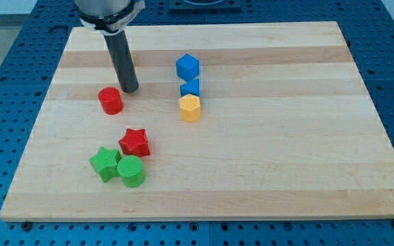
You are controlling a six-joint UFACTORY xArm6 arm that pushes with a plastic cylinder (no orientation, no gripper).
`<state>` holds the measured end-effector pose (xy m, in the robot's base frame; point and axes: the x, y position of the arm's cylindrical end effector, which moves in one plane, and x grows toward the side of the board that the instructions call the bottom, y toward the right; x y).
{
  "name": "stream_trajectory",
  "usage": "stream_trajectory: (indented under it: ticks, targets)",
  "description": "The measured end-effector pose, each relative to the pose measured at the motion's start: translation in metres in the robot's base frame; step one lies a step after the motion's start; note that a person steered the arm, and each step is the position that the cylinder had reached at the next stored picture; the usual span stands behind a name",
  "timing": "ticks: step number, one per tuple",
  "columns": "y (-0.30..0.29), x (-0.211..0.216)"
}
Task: Slide the red circle closer to the green star
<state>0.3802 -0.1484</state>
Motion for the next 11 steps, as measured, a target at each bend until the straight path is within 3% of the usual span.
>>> stream_trajectory:
  ticks: [2,4,5,8,11]
  targets:
    - [-0.012,0.055]
    - [-0.027,0.006]
    - [-0.054,0.011]
    - [-0.04,0.096]
    - [-0.059,0.089]
